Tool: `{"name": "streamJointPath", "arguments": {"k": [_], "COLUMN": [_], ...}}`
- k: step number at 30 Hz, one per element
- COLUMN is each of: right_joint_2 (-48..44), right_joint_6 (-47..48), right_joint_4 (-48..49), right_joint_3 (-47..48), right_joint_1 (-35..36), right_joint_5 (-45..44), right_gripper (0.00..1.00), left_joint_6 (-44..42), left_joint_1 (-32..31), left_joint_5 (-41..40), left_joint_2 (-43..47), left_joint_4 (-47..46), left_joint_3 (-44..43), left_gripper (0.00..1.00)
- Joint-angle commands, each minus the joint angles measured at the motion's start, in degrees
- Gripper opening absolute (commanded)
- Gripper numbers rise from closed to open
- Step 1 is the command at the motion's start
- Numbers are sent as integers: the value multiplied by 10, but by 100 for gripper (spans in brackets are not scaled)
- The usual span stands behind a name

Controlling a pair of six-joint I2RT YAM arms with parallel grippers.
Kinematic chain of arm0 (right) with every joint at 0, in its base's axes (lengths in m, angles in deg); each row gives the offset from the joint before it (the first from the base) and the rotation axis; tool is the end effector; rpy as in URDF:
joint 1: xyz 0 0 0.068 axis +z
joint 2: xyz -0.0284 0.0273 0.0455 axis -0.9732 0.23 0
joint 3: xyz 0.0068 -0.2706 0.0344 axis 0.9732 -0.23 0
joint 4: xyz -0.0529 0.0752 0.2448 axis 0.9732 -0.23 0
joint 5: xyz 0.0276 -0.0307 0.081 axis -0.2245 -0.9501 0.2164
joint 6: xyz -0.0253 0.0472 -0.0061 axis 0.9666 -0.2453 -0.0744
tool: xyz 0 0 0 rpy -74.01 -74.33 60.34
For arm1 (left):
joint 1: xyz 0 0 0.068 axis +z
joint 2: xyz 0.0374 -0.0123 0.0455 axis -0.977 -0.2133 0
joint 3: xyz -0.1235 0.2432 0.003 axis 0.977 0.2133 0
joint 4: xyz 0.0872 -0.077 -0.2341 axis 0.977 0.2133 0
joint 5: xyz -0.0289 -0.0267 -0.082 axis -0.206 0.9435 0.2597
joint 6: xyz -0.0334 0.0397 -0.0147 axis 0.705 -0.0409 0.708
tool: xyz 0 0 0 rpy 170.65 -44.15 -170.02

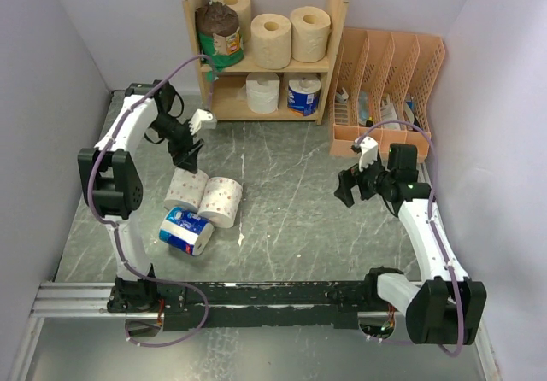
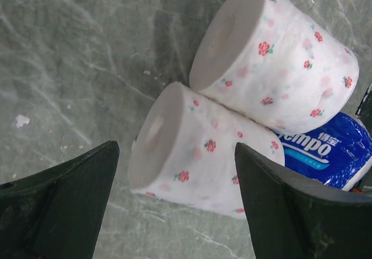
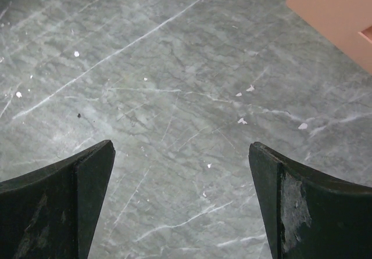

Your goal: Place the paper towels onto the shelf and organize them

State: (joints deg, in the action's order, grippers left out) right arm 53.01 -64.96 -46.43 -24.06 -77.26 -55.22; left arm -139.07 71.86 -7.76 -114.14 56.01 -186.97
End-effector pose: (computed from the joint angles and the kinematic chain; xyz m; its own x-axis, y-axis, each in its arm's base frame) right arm 0.2151 0.0158 0.2633 -0.5334 -0.3245 -0.7812 -0.5921 0.8027 0.0708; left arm 0.3812 -0.0594 0.2706 -0.3918 0.7603 -0.5181 0.9195 0.3032 -0.2503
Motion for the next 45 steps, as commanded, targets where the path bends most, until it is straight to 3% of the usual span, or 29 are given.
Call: {"name": "streamJointPath", "arguments": {"k": [1,16,22,26,31,40,45], "right_joint_2": [12,27,23,24,27,33,28], "right_joint_6": [-20,-13,-13,-14,-13,-7,1], "right_joint_4": [29,25,26,27,26,28,38], "right_joint_3": [-5,-1,-2,-1,-1,-1,-13], "right_joint_1": [-36,-45,-45,-45,-45,-45,-45], "right_joint_5": [54,69,68,68,67,53,32], "right_gripper": [100,100,100,100,100,100,100], "left_joint_6": [-28,-25,-22,-21,-15,2,57], "left_joint_1": [-20,-26,-26,-26,-28,-60,-87], "left_joint_5": [28,-34,-55,-57,-60,-72,-111], "left_joint_2": [6,-13,-19,-18,-19,60,112], "left_joint_4": [20,18,18,18,18,19,7], "left_joint_3": [6,42,59,67,67,62,-7], "left_gripper": [91,86,73,55,9,7,7]}}
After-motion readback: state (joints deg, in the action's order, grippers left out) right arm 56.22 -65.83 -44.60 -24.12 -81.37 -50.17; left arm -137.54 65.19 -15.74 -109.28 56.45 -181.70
